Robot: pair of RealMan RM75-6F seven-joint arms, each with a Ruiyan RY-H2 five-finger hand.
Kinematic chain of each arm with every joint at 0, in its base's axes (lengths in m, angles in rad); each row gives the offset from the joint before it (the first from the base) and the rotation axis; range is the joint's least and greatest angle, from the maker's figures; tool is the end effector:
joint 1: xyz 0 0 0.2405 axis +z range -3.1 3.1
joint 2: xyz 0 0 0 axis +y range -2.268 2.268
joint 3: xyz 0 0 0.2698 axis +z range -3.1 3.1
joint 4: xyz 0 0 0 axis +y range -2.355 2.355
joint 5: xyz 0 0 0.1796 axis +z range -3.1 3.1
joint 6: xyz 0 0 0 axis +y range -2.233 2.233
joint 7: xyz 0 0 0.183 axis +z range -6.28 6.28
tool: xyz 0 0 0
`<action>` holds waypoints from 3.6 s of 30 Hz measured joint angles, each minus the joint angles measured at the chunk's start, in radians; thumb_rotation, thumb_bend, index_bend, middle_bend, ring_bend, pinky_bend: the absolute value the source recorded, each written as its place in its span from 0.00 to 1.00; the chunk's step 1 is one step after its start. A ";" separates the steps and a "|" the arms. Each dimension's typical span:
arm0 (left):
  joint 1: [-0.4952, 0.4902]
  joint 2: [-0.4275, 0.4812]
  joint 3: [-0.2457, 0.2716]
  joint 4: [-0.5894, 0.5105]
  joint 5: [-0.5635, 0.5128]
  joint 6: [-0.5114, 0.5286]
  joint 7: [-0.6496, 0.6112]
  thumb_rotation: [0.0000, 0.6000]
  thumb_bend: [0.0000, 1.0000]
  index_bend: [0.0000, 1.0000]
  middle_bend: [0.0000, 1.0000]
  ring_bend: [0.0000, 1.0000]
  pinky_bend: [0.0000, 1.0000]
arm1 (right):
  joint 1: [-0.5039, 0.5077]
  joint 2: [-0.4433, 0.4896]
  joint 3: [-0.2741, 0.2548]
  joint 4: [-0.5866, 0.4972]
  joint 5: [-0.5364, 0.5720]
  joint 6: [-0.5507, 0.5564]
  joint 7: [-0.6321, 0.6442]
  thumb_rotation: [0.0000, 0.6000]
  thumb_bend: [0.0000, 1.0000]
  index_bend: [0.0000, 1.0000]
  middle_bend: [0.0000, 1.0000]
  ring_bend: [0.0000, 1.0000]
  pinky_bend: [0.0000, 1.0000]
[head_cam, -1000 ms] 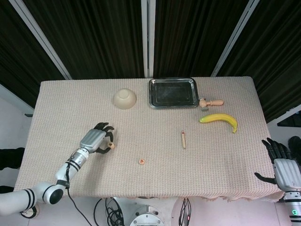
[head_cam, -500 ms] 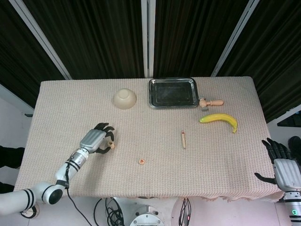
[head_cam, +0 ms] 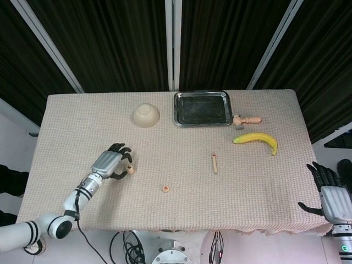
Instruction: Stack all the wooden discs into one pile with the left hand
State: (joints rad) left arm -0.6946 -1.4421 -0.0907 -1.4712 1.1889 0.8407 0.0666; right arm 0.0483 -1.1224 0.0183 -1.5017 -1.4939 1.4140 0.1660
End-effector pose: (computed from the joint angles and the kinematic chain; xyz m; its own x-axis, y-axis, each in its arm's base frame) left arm -0.1970 0.3630 0.0054 0.3608 0.4426 0.8209 0.9188 -0.3199 -0.2313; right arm -0.3474 -0.2010 0.1864 0.3350 -0.1068 0.9361 -0.9381 0.0545 0.3420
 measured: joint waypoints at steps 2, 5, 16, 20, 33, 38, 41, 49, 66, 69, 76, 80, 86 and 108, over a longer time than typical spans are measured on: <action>0.001 0.002 0.000 -0.002 0.000 -0.001 -0.003 1.00 0.33 0.41 0.14 0.00 0.00 | 0.001 0.000 0.000 0.000 0.000 0.000 0.000 1.00 0.00 0.00 0.00 0.00 0.00; 0.001 0.005 0.001 -0.006 0.006 -0.003 -0.007 1.00 0.33 0.41 0.14 0.00 0.00 | 0.002 -0.002 0.001 -0.001 0.000 -0.002 -0.002 1.00 0.00 0.00 0.00 0.00 0.00; 0.002 0.008 0.005 -0.010 0.011 -0.009 -0.012 1.00 0.33 0.42 0.14 0.00 0.00 | 0.002 -0.002 0.000 -0.002 0.000 -0.004 -0.004 1.00 0.00 0.00 0.00 0.00 0.00; 0.003 0.010 0.001 -0.014 0.014 -0.002 -0.015 1.00 0.33 0.41 0.14 0.00 0.00 | 0.002 -0.002 0.000 -0.003 0.000 -0.001 -0.003 1.00 0.00 0.00 0.00 0.00 0.00; 0.010 0.040 0.002 -0.140 0.093 0.045 -0.019 1.00 0.30 0.27 0.13 0.00 0.00 | 0.008 -0.008 0.003 0.000 0.000 -0.009 -0.004 1.00 0.00 0.00 0.00 0.00 0.00; 0.001 0.001 0.005 -0.160 0.121 0.058 0.006 1.00 0.30 0.27 0.13 0.00 0.00 | 0.011 -0.008 0.004 0.001 -0.001 -0.011 0.001 1.00 0.00 0.00 0.00 0.00 0.00; -0.014 -0.041 0.002 -0.154 0.131 0.057 0.023 1.00 0.30 0.27 0.13 0.00 0.00 | 0.012 -0.007 0.004 0.001 -0.003 -0.009 0.005 1.00 0.00 0.00 0.00 0.00 0.00; -0.050 -0.164 0.005 -0.075 0.138 0.036 0.064 1.00 0.30 0.28 0.13 0.00 0.00 | 0.004 -0.007 -0.003 0.006 -0.008 -0.002 0.017 1.00 0.00 0.00 0.00 0.00 0.00; -0.031 -0.263 0.037 0.034 0.202 0.067 -0.074 1.00 0.30 0.35 0.13 0.00 0.00 | 0.000 -0.007 -0.003 0.012 -0.007 0.003 0.025 1.00 0.00 0.00 0.00 0.00 0.00; -0.029 -0.274 0.040 0.052 0.208 0.067 -0.084 1.00 0.30 0.36 0.13 0.00 0.00 | -0.001 -0.008 -0.004 0.015 -0.005 0.002 0.025 1.00 0.00 0.00 0.00 0.00 0.00; -0.028 -0.302 0.048 0.091 0.223 0.068 -0.100 1.00 0.30 0.38 0.13 0.00 0.00 | 0.000 -0.008 -0.003 0.019 -0.004 -0.001 0.030 1.00 0.00 0.00 0.00 0.00 0.00; -0.026 -0.307 0.048 0.097 0.231 0.074 -0.114 1.00 0.30 0.40 0.13 0.00 0.00 | 0.000 -0.010 -0.003 0.021 -0.005 0.000 0.030 1.00 0.00 0.00 0.00 0.00 0.00; -0.024 -0.313 0.050 0.111 0.241 0.078 -0.126 1.00 0.30 0.42 0.13 0.00 0.00 | -0.003 -0.010 -0.005 0.024 -0.004 0.002 0.033 1.00 0.00 0.00 0.00 0.00 0.00; -0.021 -0.327 0.051 0.141 0.248 0.078 -0.125 1.00 0.30 0.47 0.13 0.00 0.00 | -0.002 -0.009 -0.004 0.024 -0.003 -0.002 0.031 1.00 0.00 0.00 0.00 0.00 0.00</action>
State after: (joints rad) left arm -0.7155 -1.7690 -0.0402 -1.3304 1.4366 0.9184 -0.0579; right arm 0.0461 -1.1318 0.0143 -1.4780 -1.4968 1.4115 0.1975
